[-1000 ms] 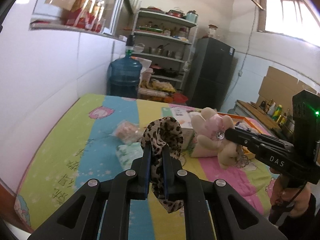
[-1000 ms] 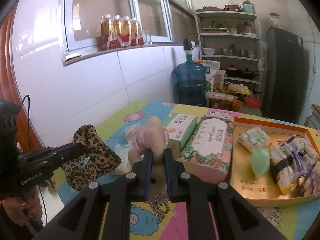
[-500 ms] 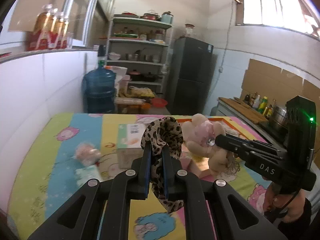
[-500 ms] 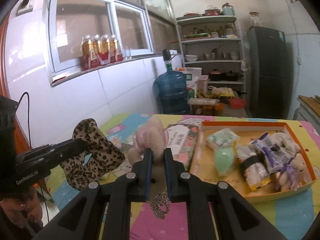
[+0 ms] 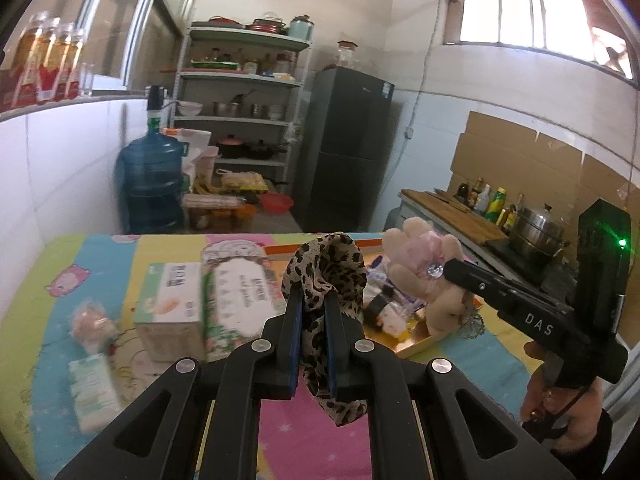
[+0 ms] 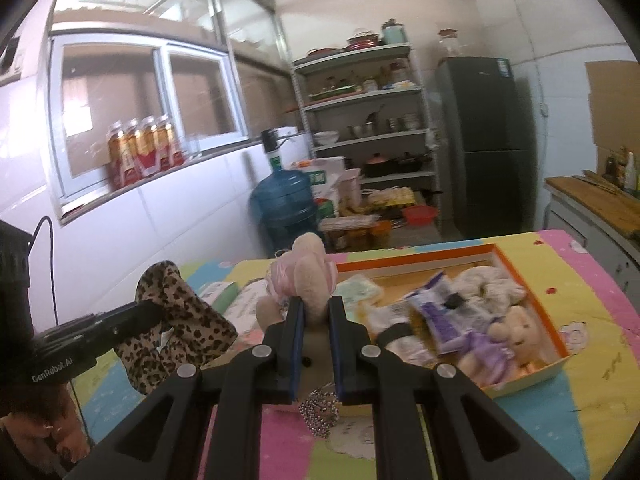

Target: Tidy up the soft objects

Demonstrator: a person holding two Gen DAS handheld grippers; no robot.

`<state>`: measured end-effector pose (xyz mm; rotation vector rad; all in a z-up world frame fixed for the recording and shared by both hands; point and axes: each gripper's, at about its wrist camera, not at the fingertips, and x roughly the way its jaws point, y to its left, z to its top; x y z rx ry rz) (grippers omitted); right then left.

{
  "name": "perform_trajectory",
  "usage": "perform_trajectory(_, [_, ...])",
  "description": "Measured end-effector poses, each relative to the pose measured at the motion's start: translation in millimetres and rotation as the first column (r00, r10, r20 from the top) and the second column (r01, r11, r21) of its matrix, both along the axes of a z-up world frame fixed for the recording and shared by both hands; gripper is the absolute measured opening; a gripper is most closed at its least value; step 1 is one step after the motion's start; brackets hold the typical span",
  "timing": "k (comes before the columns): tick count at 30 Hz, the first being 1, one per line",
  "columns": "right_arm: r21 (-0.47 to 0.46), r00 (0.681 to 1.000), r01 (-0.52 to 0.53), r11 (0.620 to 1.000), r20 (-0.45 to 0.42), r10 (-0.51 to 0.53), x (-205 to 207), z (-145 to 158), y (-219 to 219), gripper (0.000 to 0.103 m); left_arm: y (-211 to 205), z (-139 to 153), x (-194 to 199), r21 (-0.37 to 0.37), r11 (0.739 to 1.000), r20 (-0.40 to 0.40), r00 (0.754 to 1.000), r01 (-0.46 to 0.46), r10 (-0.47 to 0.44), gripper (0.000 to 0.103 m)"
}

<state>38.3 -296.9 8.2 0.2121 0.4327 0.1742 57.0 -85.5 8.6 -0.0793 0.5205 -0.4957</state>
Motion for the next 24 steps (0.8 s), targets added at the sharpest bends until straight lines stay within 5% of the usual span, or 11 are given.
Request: perform_trajectory(24, [0.055, 0.993, 0.115, 0.992, 0.016, -0.116, 17, -3, -103, 0.013, -121, -17, 62, 0.020, 0.998, -0.034, 0.998, 0.062, -0.062, 0.010])
